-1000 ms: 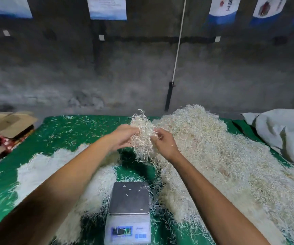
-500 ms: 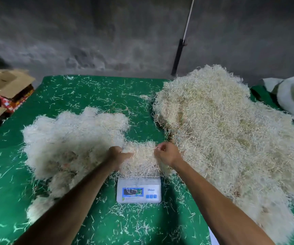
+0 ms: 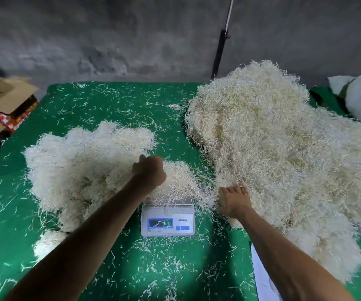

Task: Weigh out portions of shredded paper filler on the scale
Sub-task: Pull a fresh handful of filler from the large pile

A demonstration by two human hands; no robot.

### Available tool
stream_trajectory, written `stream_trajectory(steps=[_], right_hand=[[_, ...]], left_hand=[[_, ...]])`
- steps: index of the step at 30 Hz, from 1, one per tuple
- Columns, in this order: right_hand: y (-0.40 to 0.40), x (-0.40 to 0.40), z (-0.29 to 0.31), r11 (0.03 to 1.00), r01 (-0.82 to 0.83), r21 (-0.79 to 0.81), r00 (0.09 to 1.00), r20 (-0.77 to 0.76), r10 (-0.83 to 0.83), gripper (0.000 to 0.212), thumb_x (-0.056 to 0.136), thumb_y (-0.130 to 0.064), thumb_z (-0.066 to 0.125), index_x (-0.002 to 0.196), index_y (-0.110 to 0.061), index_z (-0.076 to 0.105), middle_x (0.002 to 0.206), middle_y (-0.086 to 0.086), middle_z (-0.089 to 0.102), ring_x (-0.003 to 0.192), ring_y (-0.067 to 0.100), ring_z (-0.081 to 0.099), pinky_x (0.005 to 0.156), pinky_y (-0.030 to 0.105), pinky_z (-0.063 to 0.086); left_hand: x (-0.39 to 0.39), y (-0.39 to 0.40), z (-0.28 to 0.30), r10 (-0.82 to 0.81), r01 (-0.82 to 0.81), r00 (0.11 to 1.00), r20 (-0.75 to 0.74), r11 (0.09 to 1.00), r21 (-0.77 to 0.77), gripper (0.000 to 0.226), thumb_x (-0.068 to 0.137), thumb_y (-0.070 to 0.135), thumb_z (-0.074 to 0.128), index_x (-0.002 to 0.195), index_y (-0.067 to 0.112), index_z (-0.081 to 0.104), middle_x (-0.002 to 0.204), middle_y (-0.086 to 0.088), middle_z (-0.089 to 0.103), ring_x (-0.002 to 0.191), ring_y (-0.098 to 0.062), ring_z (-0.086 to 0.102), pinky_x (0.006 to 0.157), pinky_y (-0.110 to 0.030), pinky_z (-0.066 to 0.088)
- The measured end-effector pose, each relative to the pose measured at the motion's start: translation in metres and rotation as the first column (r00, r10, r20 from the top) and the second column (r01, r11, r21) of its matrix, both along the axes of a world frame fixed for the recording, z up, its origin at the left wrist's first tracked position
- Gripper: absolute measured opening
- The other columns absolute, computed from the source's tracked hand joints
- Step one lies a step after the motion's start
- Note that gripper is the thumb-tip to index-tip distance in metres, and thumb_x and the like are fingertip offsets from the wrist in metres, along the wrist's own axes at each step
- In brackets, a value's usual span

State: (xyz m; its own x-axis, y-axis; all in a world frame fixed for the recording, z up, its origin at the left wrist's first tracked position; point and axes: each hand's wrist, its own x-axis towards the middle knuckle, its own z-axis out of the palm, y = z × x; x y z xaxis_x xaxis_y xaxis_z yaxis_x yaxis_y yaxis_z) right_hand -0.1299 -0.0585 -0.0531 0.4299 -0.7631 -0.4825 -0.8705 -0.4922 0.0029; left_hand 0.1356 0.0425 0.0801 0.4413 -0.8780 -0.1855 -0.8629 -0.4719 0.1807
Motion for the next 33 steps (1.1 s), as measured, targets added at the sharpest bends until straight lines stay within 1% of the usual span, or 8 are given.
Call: stream_trajectory(steps=[4, 6, 10, 13, 21, 26, 30, 33], right_hand=[[0.012, -0.004, -0.005, 0.993, -0.069, -0.097, 0.998, 0.004, 0.070, 0.040, 0.103, -0.040, 0.050, 0.140, -0.024, 0.050, 0.148, 0.009, 0.049, 0.140, 0.030, 0.038, 0.107, 0.052, 0.049], [0.013, -0.001, 0.000, 0.988, -0.052, -0.146, 0.998, 0.028, 0.057, 0.029, 0.106, -0.033, 0.044, 0.130, -0.025, 0.058, 0.135, 0.006, 0.059, 0.128, 0.025, 0.050, 0.102, 0.047, 0.054], [0.013, 0.000, -0.001, 0.948, -0.082, -0.307, 0.989, 0.091, 0.115, 0.041, 0.106, -0.042, 0.041, 0.136, -0.018, 0.055, 0.139, 0.005, 0.055, 0.136, 0.025, 0.045, 0.123, 0.048, 0.027], [0.014, 0.004, 0.001, 0.930, -0.144, -0.338, 0.968, 0.146, 0.203, 0.052, 0.103, -0.044, 0.044, 0.146, -0.016, 0.045, 0.147, 0.005, 0.047, 0.141, 0.025, 0.037, 0.126, 0.048, 0.015], [0.027, 0.031, 0.018, 0.903, -0.096, -0.420, 0.761, 0.553, 0.338, 0.057, 0.095, -0.046, 0.034, 0.131, -0.013, 0.063, 0.132, 0.009, 0.064, 0.126, 0.020, 0.052, 0.119, 0.044, 0.030], [0.027, 0.056, 0.025, 0.952, 0.046, -0.303, 0.616, 0.759, 0.212, 0.041, 0.108, -0.032, 0.033, 0.125, -0.010, 0.062, 0.117, 0.010, 0.068, 0.109, 0.016, 0.058, 0.103, 0.032, 0.041], [0.029, 0.089, 0.025, 0.991, 0.122, -0.048, 0.521, 0.853, -0.022, 0.034, 0.112, -0.029, 0.030, 0.125, -0.011, 0.056, 0.107, 0.003, 0.060, 0.085, 0.009, 0.055, 0.077, 0.007, 0.044], [0.040, 0.119, 0.021, 0.959, 0.183, 0.217, 0.364, 0.891, -0.271, 0.039, 0.110, -0.040, 0.025, 0.101, -0.016, 0.054, 0.091, 0.005, 0.059, 0.073, 0.020, 0.057, 0.068, 0.031, 0.058]], left_hand=[[-0.007, -0.001, -0.001, -0.015, 0.014, 1.000, -0.018, 0.999, -0.045, 0.029, 0.089, 0.003, 0.063, 0.118, 0.005, 0.064, 0.114, -0.015, 0.068, 0.107, -0.028, 0.062, 0.092, -0.044, 0.056], [-0.009, 0.001, -0.003, -0.006, 0.001, 0.997, -0.077, 0.997, -0.071, 0.026, 0.087, 0.006, 0.067, 0.112, 0.006, 0.065, 0.107, -0.012, 0.069, 0.097, -0.026, 0.066, 0.087, -0.043, 0.058], [-0.016, 0.005, -0.002, 0.011, -0.027, 0.990, -0.143, 0.994, -0.106, 0.017, 0.085, 0.007, 0.067, 0.102, 0.007, 0.066, 0.091, -0.007, 0.070, 0.085, -0.022, 0.068, 0.078, -0.036, 0.058], [-0.021, 0.006, -0.002, 0.034, -0.048, 0.990, -0.137, 0.994, -0.096, 0.011, 0.086, 0.009, 0.067, 0.097, 0.007, 0.066, 0.088, -0.007, 0.070, 0.081, -0.023, 0.069, 0.078, -0.037, 0.058], [-0.021, 0.011, -0.004, 0.068, -0.088, 0.988, -0.140, 0.986, -0.140, 0.008, 0.089, 0.013, 0.065, 0.097, 0.011, 0.067, 0.088, -0.006, 0.071, 0.082, -0.024, 0.069, 0.081, -0.041, 0.059], [-0.001, 0.014, -0.025, 0.079, -0.119, 0.986, -0.145, 0.949, -0.291, 0.037, 0.092, 0.028, 0.067, 0.125, 0.013, 0.059, 0.120, -0.010, 0.064, 0.107, -0.026, 0.059, 0.086, -0.044, 0.056], [0.012, 0.009, -0.054, 0.192, -0.260, 0.953, -0.235, 0.916, -0.307, 0.065, 0.101, 0.042, 0.055, 0.151, 0.007, 0.032, 0.144, -0.020, 0.045, 0.131, -0.034, 0.045, 0.105, -0.049, 0.046], [0.006, 0.005, -0.079, 0.250, -0.412, 0.820, -0.514, 0.882, -0.229, 0.050, 0.107, 0.029, 0.046, 0.147, 0.000, 0.037, 0.144, -0.023, 0.047, 0.131, -0.034, 0.050, 0.106, -0.048, 0.047]])
